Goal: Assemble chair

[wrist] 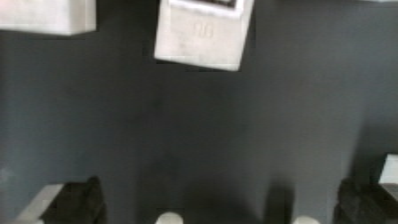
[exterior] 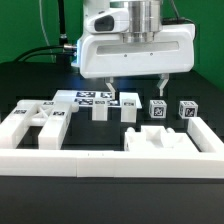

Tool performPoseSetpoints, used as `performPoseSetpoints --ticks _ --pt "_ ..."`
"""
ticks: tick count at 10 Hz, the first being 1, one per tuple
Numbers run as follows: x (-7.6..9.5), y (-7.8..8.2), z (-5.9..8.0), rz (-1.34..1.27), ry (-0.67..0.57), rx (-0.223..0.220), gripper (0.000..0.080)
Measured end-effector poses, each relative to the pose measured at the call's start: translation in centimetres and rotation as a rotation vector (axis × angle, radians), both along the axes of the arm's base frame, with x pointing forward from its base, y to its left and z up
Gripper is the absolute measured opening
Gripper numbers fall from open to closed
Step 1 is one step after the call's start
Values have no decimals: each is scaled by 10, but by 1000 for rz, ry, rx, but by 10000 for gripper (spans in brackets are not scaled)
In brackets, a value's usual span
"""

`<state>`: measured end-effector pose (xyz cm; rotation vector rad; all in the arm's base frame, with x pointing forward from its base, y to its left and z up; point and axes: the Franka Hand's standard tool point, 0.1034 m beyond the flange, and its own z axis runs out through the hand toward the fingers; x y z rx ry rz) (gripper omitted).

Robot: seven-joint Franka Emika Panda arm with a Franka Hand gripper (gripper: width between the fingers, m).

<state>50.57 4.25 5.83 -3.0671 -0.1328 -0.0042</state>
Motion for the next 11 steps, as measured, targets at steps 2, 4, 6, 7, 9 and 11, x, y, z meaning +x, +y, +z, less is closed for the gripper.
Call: performPoseSetpoints --ticks 2,4,6,7,9,11 --pt "-2 0 -1 1 12 1 649" --pt "-16 2 -1 -68 177 -13 649" --pt "-31 -7 -1 -108 343 -44 649" --pt "-32 -13 -1 -115 412 -47 649" --pt "-36 -10 -3 -101 529 -50 649" --pt "-41 -10 -4 -90 703 -54 649"
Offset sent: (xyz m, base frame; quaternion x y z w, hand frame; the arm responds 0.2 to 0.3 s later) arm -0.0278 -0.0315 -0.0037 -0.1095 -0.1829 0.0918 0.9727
